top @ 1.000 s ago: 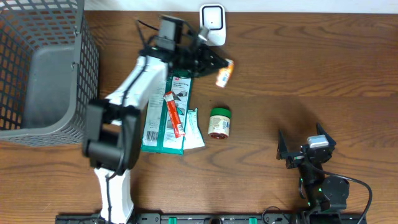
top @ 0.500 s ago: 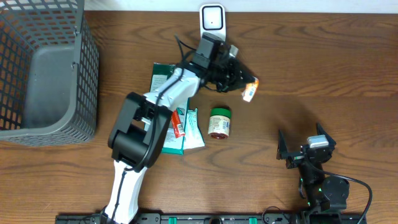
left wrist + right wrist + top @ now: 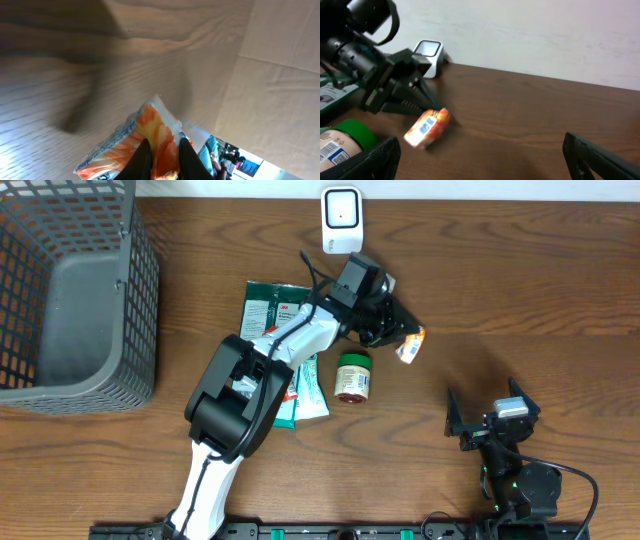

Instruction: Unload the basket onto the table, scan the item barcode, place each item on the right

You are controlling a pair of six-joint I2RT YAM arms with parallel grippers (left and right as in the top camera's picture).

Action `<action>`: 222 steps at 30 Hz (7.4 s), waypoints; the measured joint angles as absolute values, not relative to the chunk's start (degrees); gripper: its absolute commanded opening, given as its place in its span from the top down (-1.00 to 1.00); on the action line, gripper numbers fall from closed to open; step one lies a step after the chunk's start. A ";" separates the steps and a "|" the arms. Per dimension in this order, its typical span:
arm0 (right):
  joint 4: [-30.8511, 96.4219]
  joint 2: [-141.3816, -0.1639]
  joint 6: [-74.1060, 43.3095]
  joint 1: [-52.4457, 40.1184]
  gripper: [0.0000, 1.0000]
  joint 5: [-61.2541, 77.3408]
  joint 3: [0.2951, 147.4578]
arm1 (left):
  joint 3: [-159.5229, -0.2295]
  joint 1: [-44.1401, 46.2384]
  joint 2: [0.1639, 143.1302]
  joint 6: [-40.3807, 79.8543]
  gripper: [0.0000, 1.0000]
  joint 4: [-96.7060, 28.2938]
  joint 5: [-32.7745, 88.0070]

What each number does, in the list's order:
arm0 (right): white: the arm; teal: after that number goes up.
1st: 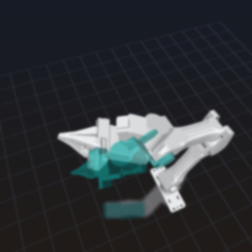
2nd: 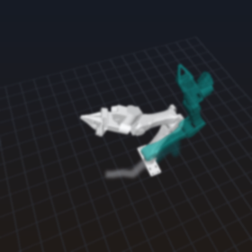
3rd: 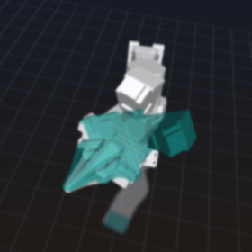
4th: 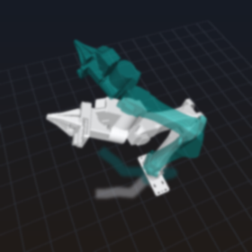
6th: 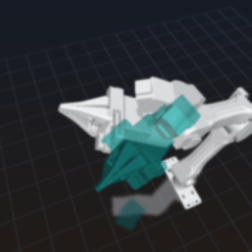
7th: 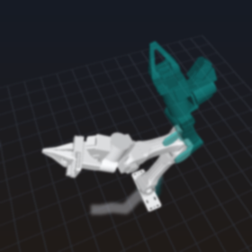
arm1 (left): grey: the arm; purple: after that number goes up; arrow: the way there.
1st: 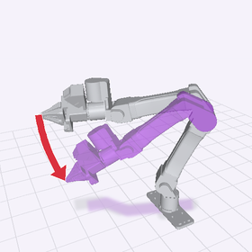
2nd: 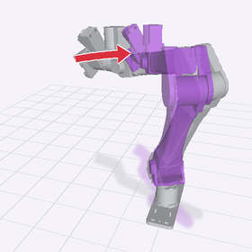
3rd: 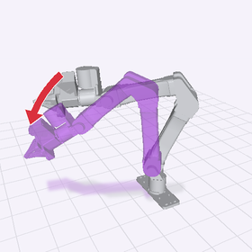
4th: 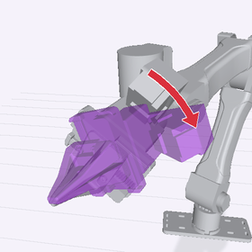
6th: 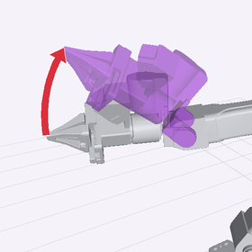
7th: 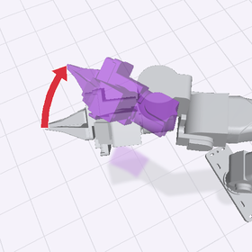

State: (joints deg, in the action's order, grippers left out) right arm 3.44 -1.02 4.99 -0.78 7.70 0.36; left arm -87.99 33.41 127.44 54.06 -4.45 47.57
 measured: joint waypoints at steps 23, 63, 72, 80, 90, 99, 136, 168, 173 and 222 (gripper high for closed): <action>3.44 -1.02 4.99 -0.78 -0.99 7.70 0.36 | -85.54 30.41 127.46 60.27 0.83 -3.88 43.90; 3.44 -1.02 4.99 -0.78 -0.99 7.70 0.38 | -85.23 19.94 132.05 61.89 -0.60 6.83 50.94; 3.44 -1.02 4.99 -0.78 -0.99 7.70 0.36 | -85.21 19.97 124.40 61.04 -0.61 8.84 52.69; 3.49 -0.99 4.99 -0.78 -0.98 7.70 0.36 | -86.65 18.70 106.10 47.11 -0.62 -18.94 42.98; 3.44 -1.02 4.99 -0.78 -0.99 7.70 0.36 | -86.83 16.32 87.42 30.65 -0.62 -49.15 -10.70; 3.44 -1.02 4.99 -0.78 -0.99 7.70 0.36 | -86.78 12.91 86.28 28.38 -0.62 -56.42 -22.35; 3.44 -1.02 4.99 -0.78 -0.99 7.70 0.38 | -86.78 12.91 86.28 28.21 -0.63 -56.58 -23.94; 3.44 -1.02 4.99 -0.78 -0.99 7.70 0.36 | -86.78 12.91 86.28 28.23 -0.63 -56.58 -23.94; 3.42 -1.02 3.03 -0.78 -0.98 7.81 0.38 | -86.80 12.91 86.28 28.23 -0.64 -56.58 -23.94; 77.76 -90.41 -13.82 -2.17 -0.13 13.76 96.71 | -86.67 12.91 86.41 28.21 -0.64 -56.62 -24.16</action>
State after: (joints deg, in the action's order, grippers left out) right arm 77.76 -90.41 -13.82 -2.17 13.76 96.71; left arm -86.67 12.91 86.41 28.21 -56.62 -24.16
